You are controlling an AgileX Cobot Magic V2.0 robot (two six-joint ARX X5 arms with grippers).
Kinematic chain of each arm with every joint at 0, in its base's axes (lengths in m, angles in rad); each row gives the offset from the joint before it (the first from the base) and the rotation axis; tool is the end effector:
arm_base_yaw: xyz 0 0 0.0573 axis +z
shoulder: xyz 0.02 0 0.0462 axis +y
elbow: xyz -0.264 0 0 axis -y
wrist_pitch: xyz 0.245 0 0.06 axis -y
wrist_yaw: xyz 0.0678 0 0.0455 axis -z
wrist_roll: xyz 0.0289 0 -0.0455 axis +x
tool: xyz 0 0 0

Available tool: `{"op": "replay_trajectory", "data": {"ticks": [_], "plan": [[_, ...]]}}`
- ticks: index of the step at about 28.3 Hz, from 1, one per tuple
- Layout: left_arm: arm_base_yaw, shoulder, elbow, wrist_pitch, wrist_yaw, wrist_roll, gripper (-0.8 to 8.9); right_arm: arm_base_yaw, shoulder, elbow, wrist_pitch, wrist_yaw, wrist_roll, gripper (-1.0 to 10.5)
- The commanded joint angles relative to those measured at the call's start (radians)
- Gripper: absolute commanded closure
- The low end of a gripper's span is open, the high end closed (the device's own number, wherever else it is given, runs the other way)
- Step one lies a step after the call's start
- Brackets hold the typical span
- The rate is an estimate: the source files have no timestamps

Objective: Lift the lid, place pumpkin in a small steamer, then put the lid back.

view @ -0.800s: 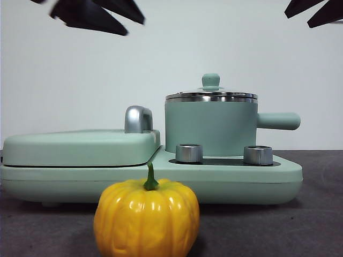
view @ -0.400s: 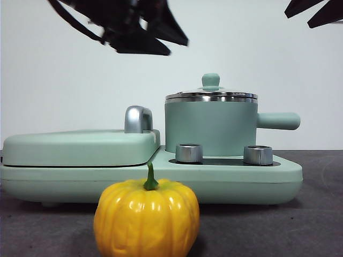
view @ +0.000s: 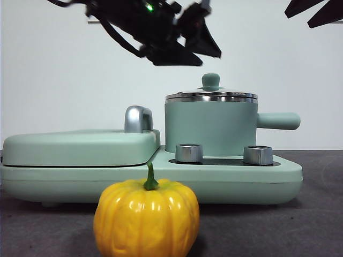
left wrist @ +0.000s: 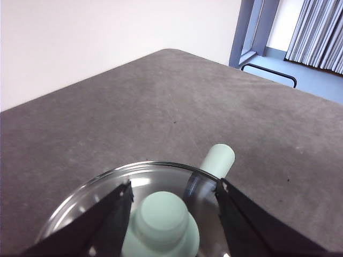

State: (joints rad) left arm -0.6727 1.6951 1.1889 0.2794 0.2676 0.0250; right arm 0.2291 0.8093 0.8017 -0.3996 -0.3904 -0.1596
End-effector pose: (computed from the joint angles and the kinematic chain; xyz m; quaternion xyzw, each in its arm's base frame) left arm 0.2997 -0.2486 0.2776 0.0338 0.1052 -0.4515 0.8854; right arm 0.1631 0.0493 0.3153 -0.0581 0.1771 0.3136 0.9311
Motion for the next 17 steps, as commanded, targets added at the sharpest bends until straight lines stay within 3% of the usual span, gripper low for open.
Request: {"op": "replay_trajectory", "data": {"ticks": [1, 15, 17], "plan": [[-0.01, 0.051, 0.042, 0.005, 0.001, 0.008, 5.6, 0.004, 0.006, 0.019, 0.007, 0.0, -0.005, 6.1], [-0.014, 0.099, 0.047, 0.005, -0.009, 0.032, 5.69, 0.004, 0.006, 0.019, 0.001, -0.001, -0.005, 6.1], [-0.014, 0.099, 0.047, 0.006, -0.009, 0.051, 6.25, 0.004, 0.006, 0.019, 0.001, -0.001, -0.005, 6.1]]}}
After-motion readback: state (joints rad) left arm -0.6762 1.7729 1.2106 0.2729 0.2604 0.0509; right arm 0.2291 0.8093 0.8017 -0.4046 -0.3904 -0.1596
